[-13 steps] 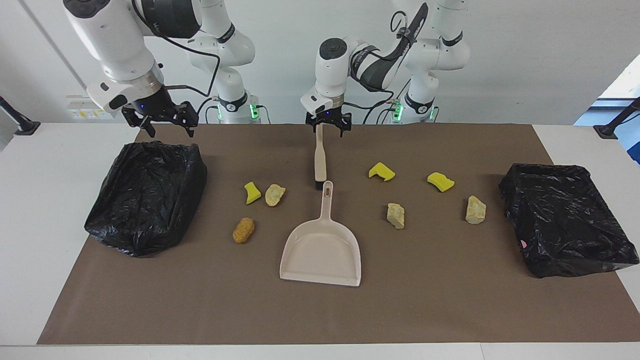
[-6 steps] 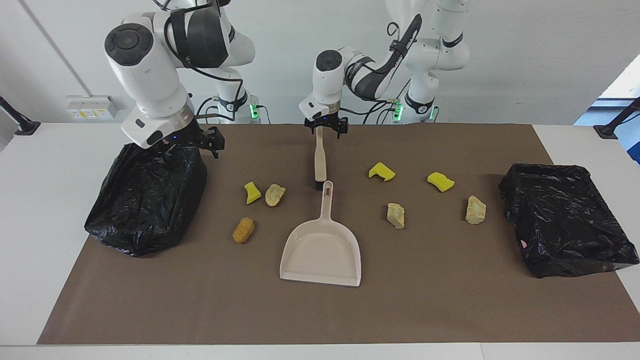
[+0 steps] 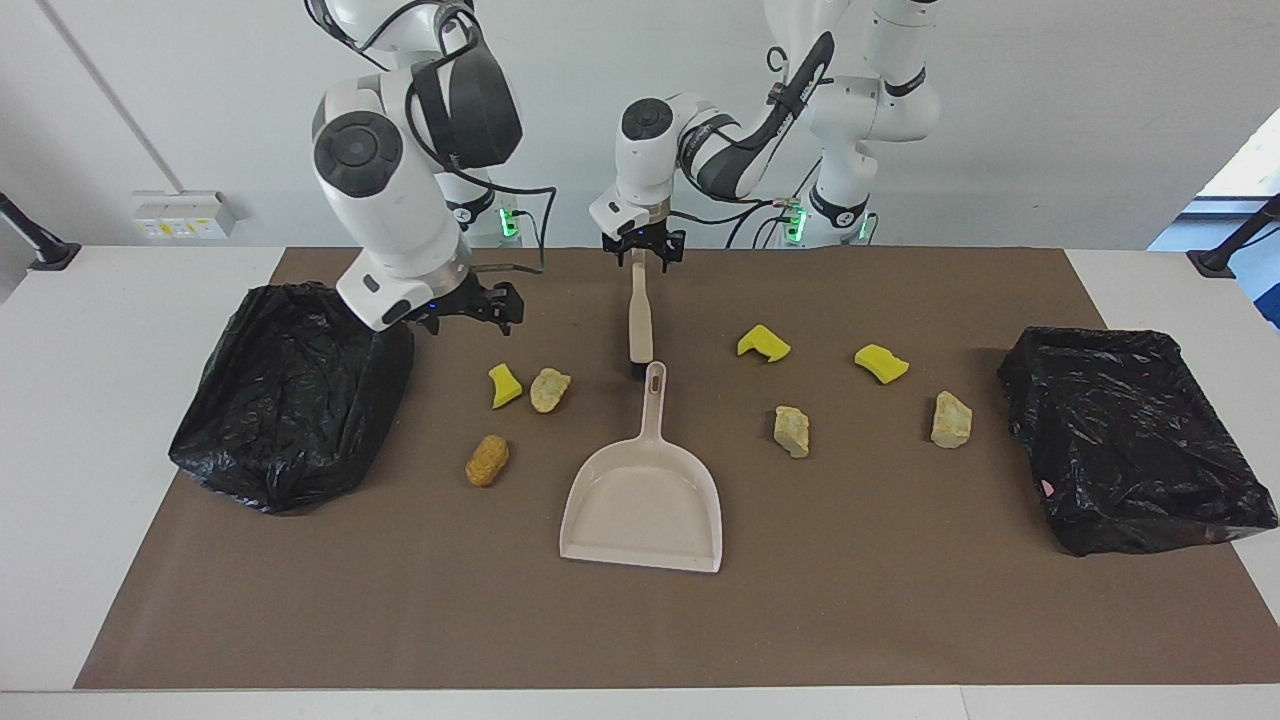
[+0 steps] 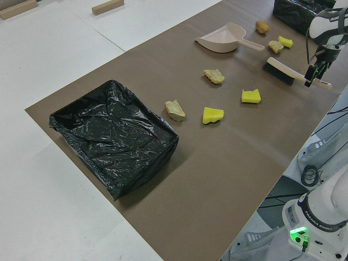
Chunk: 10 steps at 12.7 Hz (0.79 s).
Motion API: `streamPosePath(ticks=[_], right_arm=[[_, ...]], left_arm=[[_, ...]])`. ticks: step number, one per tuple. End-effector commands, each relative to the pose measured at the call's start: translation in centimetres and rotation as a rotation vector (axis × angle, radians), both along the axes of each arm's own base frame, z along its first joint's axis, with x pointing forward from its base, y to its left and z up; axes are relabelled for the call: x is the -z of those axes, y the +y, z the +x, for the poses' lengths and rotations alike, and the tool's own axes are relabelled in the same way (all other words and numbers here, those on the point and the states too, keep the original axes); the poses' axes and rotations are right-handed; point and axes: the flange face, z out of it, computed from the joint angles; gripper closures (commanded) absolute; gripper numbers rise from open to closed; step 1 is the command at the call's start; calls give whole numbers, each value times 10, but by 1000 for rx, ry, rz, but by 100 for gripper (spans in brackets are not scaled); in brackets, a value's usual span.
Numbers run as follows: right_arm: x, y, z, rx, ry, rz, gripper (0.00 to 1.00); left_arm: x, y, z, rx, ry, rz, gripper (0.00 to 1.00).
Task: Sweep and dump trash in bin
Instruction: 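Reach the right gripper to the dustpan handle while the left gripper reaches the brush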
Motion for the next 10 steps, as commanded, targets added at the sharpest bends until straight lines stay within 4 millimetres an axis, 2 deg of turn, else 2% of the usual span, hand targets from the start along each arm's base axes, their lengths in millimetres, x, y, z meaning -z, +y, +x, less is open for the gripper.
streamPosePath(ticks=[1, 2, 4, 5, 8, 10], right_arm=[[14, 24, 12, 73, -13, 78, 0], [24, 45, 11, 80, -6, 71, 0], [44, 87, 10, 101, -18, 81, 0], [54, 99, 10, 91, -19, 83, 0], [71, 113, 17, 106, -31, 136, 0], [92, 141, 15, 108, -38, 137, 0]], left_arm=[[3, 2, -3, -14, 6, 5, 73], [3, 2, -3, -10, 4, 6, 84], [4, 3, -2, -2, 4, 15, 89], [3, 3, -1, -4, 3, 16, 90], [1, 13, -2, 72, -9, 89, 99], [-11, 26, -3, 119, -6, 145, 100]])
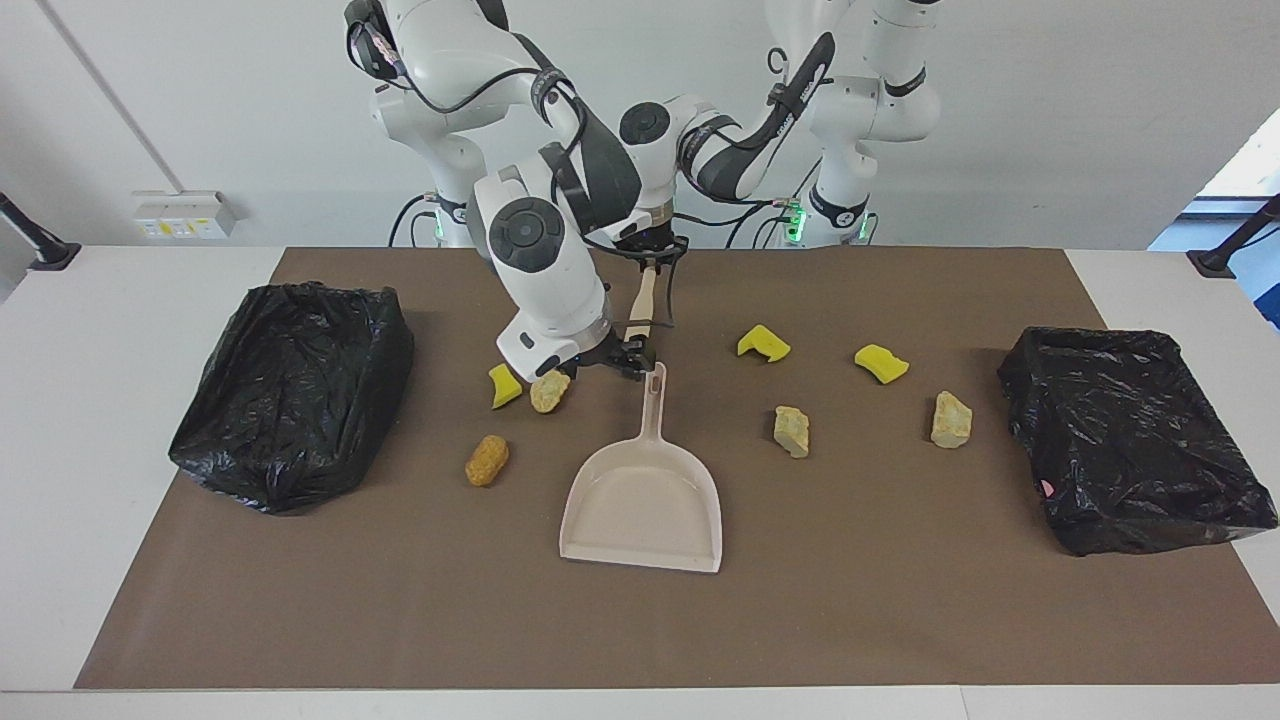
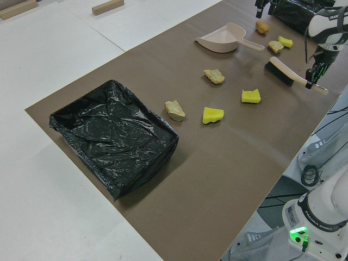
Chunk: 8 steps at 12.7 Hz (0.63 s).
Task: Sweep and dump trash in bin
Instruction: 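Reach the right gripper to the dustpan handle while the left gripper reaches the brush, then grasp the brush with the left gripper while the right gripper lifts the dustpan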
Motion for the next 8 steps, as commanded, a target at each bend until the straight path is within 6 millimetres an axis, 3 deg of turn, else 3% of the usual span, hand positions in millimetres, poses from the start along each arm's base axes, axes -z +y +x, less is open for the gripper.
streamPosePath(ticks=[1, 2, 4, 6, 8], right_arm=[[26, 43, -3, 31, -7, 12, 0], [33, 53, -6, 24, -10, 5, 0], [35, 49, -5, 18, -22, -20, 0], [58, 57, -14, 7, -29, -31, 0], [71, 59, -20, 1, -28, -47, 0]], left_arm=[[-24, 28, 8, 25, -23, 90, 100], [-31, 40, 10, 30, -12, 128, 100], [-39, 62, 20, 4, 22, 184, 100], [-65, 91, 39, 9, 10, 181, 100], [-76, 121, 55, -49, 28, 197, 100]])
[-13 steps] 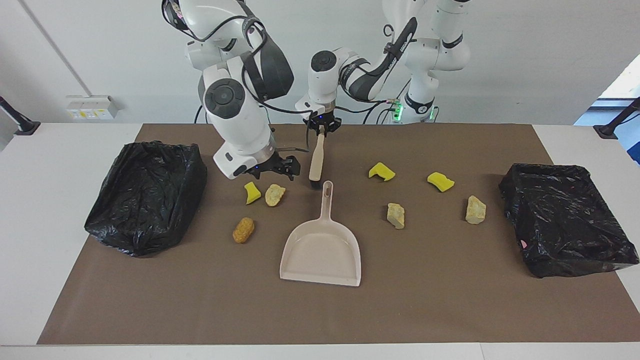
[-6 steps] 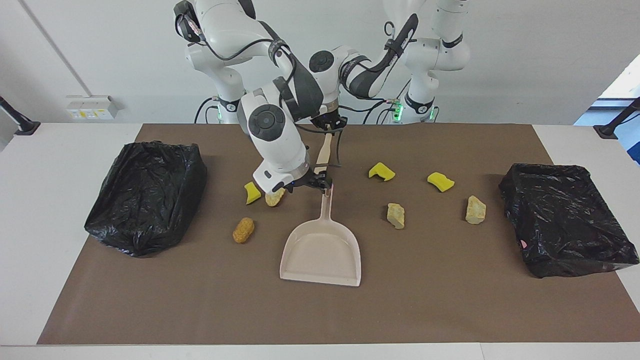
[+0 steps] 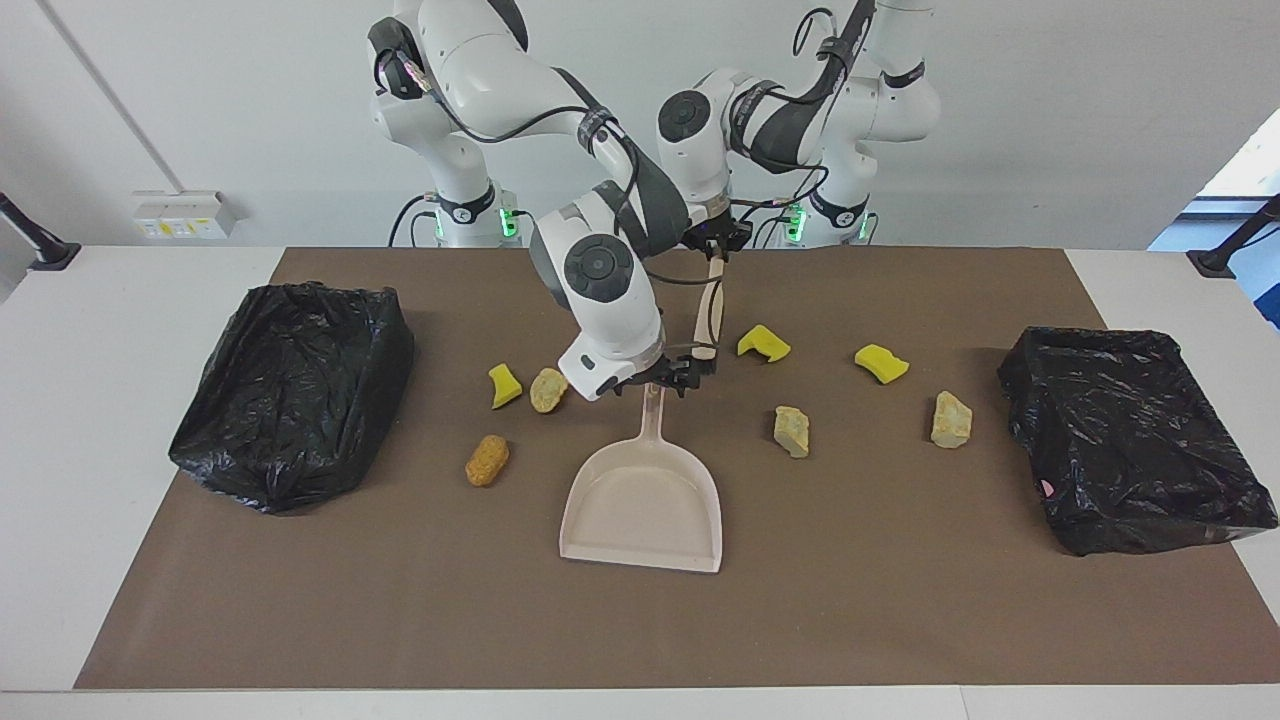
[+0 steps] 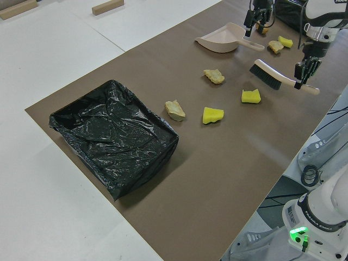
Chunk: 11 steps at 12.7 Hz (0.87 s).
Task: Sweep and dump trash in bin
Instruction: 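Grasp the brush with the left gripper while the right gripper lifts the dustpan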
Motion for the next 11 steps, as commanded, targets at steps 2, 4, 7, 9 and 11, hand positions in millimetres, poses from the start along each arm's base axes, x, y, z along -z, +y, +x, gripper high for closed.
streamPosePath(ticks=[2, 4, 7, 9, 11], right_arm=[[21, 0, -13, 7, 3, -49, 0], [22, 1, -16, 52, 15, -62, 0], [27, 4, -20, 60, 13, -62, 7], [28, 4, -21, 74, -8, -52, 18], [24, 6, -20, 71, -9, -50, 50]], left_arm=[[-34, 68, 41, -124, -45, -8, 100], [-33, 105, 72, -142, -64, -13, 100], [-25, 168, 123, -159, -104, -45, 100], [-18, 228, 154, -131, -104, -37, 100], [-21, 265, 185, -106, -117, -32, 100]])
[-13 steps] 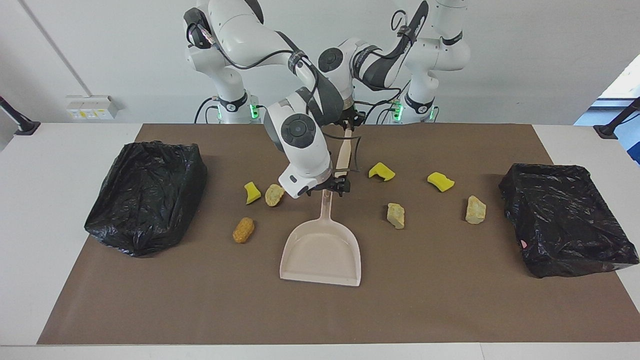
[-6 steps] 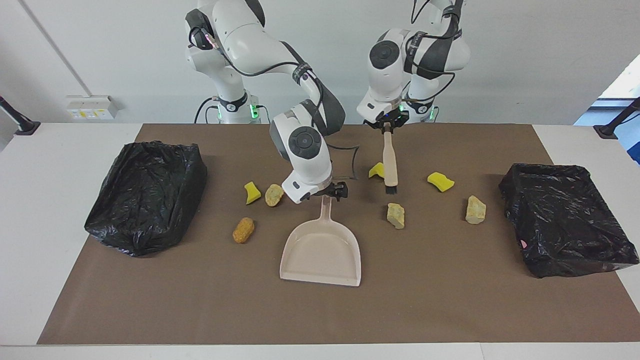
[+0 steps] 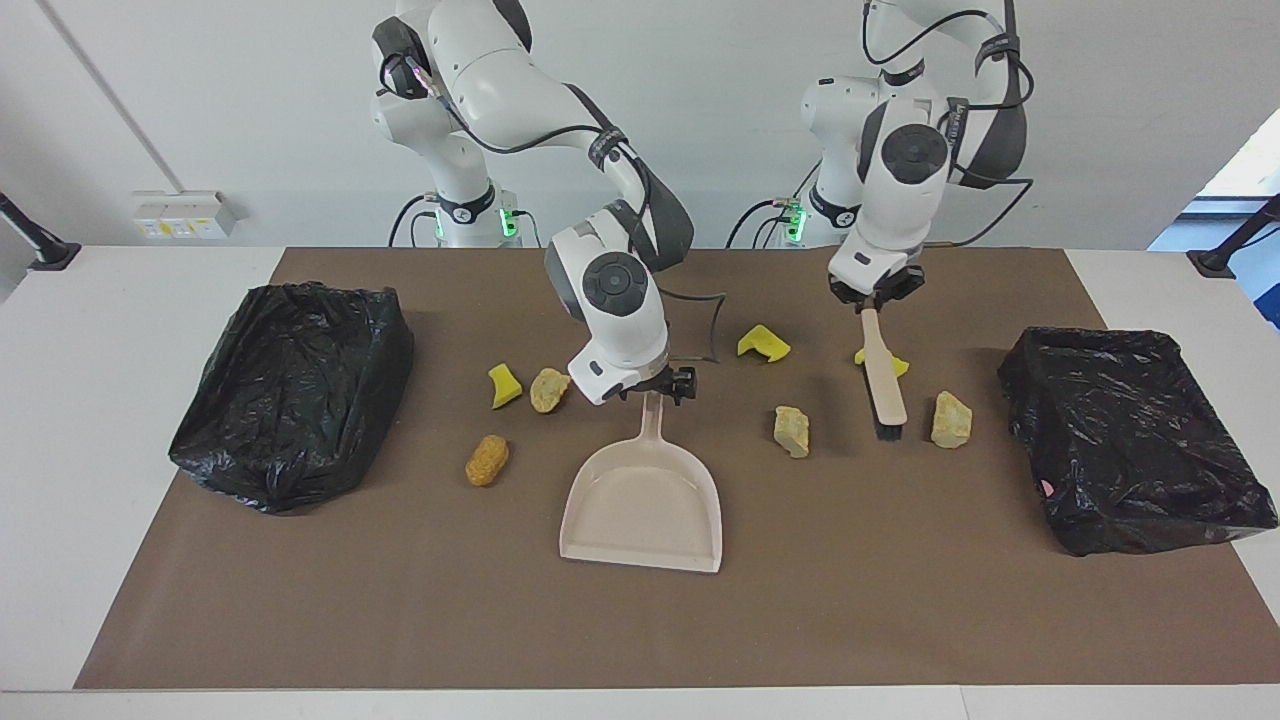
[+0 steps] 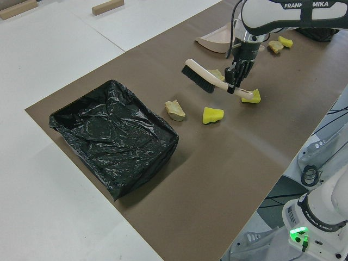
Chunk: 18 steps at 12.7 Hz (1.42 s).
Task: Sweep and dump trash in bin
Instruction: 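Grasp the brush with the left gripper while the right gripper lifts the dustpan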
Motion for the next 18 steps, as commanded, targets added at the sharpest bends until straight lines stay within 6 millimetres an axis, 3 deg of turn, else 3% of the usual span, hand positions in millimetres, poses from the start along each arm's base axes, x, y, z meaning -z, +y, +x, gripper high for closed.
streamPosePath(ticks=[1, 2, 4, 7, 9, 12, 14, 16, 18], right_arm=[[-6, 0, -7, 20, -16, -11, 75], [-7, 0, -7, 21, -14, -11, 100], [-5, -4, -4, 10, -7, 4, 100], [-15, -5, -3, -213, -47, 66, 100], [-39, -16, 1, -246, -94, 62, 100], [-68, -50, 5, -458, -119, 50, 100], [-84, -78, 9, -552, -127, 10, 100], [-96, -99, 12, -667, -133, 4, 100], [-104, -122, 17, -784, -139, -13, 100]], left_arm=[[0, 42, 40, 37, -4, 21, 100], [3, 58, 52, 57, -3, 39, 100], [3, 97, 64, 45, 6, 45, 100], [23, 122, 69, 41, 29, 72, 100], [29, 133, 57, 20, 67, 73, 100], [35, 131, 36, 17, 100, 65, 100], [44, 114, 15, 17, 116, 59, 100], [49, 92, 5, 39, 128, 34, 100], [49, 52, 1, 74, 131, -18, 100]])
